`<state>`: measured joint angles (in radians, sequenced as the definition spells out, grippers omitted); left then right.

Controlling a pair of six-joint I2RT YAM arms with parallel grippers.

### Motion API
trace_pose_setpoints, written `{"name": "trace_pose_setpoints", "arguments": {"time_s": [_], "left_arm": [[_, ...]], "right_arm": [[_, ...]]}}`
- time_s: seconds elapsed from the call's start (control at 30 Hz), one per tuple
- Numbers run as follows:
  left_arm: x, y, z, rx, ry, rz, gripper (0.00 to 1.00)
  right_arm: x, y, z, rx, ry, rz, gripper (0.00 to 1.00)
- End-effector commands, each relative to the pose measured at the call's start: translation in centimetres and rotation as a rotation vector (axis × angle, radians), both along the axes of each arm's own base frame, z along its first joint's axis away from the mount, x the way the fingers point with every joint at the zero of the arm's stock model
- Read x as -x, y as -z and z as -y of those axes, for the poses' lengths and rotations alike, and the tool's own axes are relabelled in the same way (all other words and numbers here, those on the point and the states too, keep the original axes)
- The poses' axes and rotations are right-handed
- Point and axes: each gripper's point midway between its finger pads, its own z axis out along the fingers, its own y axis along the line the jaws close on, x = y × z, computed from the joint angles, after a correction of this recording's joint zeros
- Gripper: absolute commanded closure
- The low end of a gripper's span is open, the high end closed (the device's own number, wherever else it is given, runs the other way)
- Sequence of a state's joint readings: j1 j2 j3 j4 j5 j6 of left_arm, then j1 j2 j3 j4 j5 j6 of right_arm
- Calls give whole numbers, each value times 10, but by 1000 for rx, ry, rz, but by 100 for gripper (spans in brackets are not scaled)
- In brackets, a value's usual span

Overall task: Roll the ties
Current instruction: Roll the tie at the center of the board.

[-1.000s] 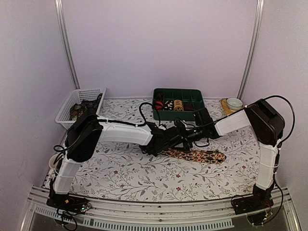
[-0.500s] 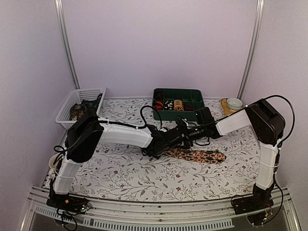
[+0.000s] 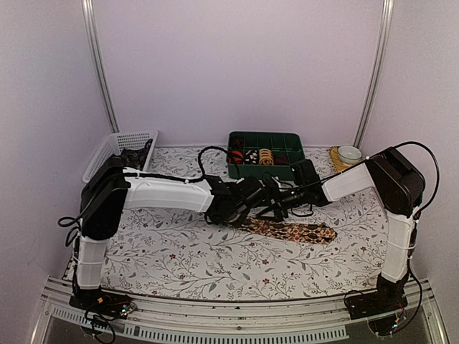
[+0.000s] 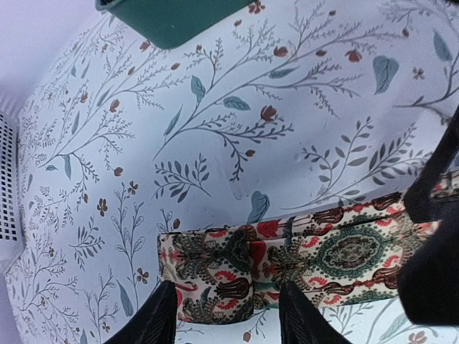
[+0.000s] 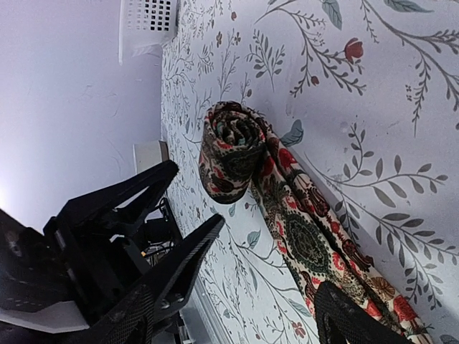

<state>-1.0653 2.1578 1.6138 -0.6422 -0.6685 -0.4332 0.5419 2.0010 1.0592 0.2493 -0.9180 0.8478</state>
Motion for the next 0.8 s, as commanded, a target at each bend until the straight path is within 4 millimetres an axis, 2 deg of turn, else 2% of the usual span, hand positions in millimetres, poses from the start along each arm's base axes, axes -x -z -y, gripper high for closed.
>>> {"name": "trace_pose_setpoints", "arguments": {"time_s": [0.0, 0.13, 0.23, 0.43, 0.53, 0.6, 0.67, 0.73, 0.77], "left_arm": [[-4, -31, 4, 113, 13, 23, 51], [1, -47, 1, 169, 20, 20, 47], [2, -74, -6, 301, 17, 12, 44], [-5, -74, -41, 614, 10, -107, 37], [-10, -69, -57, 722, 3, -147, 27], [-12, -65, -65, 774, -3, -164, 16], [-13, -61, -70, 837, -1, -195, 4], [-14, -59, -73, 918, 13, -213, 0], [-11, -52, -76, 951, 16, -241, 0]], "right_arm": [[-7, -4, 0, 3, 6, 29, 23], [-11, -10, -3, -2, 10, 41, 23], [-13, -16, -10, -5, 5, 54, 24], [-11, -26, -38, -9, -32, 97, 26], [-6, -23, -52, -11, -54, 99, 27], [-7, -31, -67, -30, -74, 127, 27], [-5, -30, -77, -35, -87, 133, 27], [-3, -29, -86, -42, -97, 133, 27], [-3, -27, -89, -42, -99, 132, 27]]}}
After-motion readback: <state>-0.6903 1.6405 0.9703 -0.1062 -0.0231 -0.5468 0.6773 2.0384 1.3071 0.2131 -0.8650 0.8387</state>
